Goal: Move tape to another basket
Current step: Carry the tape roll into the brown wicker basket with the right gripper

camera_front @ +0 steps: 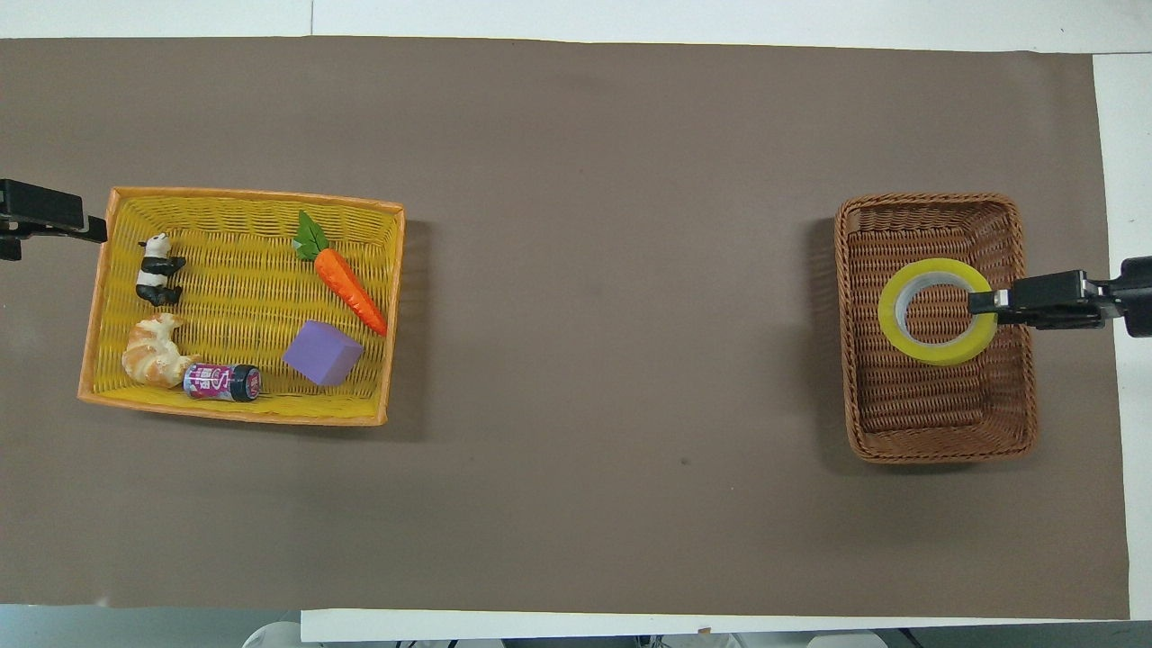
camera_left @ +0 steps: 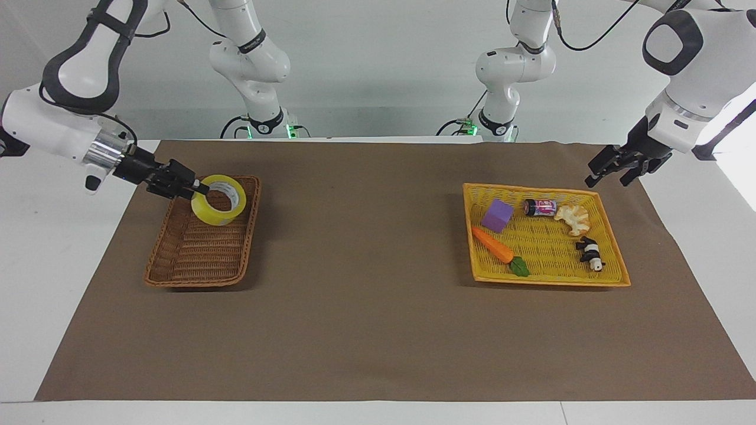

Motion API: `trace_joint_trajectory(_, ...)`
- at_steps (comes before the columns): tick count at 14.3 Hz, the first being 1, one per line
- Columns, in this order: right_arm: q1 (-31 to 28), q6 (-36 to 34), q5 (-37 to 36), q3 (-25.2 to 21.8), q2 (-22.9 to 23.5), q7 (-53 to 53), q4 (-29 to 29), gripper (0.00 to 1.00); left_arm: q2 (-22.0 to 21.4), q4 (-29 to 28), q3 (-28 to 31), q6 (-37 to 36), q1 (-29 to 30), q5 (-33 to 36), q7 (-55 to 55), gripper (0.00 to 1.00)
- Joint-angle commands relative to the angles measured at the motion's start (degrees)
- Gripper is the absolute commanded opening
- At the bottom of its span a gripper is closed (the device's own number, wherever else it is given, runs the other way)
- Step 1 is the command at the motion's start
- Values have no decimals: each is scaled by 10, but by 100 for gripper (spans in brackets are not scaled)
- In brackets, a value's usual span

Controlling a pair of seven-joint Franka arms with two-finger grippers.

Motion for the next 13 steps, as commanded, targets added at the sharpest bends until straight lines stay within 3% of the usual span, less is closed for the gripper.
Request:
trace_joint_trajectory(1, -22, 8, -9, 9, 20, -68, -17, 0, -2, 1, -7, -3, 1, 35, 7, 100)
trace_joint_trajectory(6, -22, 39, -54, 10, 50, -174, -46, 0, -6, -7, -7, -4, 1, 52, 6, 100)
trace_joint_trajectory(11, -15, 69, -58, 10, 52, -186, -61, 1, -6, -7, -7, -4, 0, 52, 6, 100)
trace_joint_trajectory(13, -14, 81, -80, 10, 53, -189, -61, 20, -6, -7, -7, -4, -1, 52, 6, 100)
